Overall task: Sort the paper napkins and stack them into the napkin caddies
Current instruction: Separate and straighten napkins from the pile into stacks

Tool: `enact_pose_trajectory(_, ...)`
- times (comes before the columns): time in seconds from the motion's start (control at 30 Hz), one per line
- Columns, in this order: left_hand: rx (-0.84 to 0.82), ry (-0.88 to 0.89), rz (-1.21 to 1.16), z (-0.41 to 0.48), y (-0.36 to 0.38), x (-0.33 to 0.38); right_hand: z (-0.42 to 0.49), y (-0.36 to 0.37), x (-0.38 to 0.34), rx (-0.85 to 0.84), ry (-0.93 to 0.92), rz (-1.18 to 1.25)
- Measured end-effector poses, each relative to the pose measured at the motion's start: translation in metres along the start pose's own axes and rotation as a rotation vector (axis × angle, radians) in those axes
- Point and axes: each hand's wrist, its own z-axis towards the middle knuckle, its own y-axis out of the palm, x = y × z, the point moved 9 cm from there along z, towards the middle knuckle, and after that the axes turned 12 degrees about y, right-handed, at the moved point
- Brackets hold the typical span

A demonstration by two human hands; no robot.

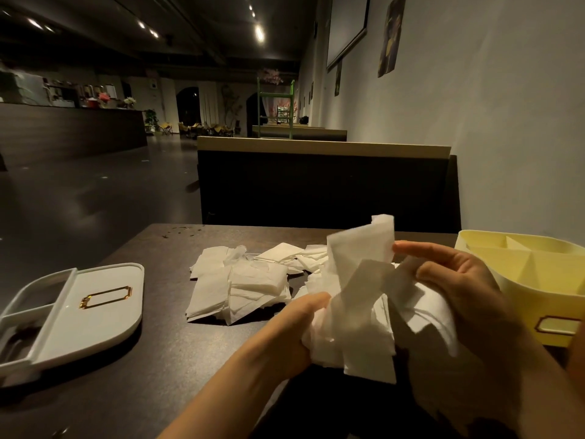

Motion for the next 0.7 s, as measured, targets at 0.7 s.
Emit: enact_pose_trajectory(0.7,0.134,-0.02,-0.004,0.006,-0.016,-0.006,-0.002,0.013,0.012,-0.135,0.15,-0.263)
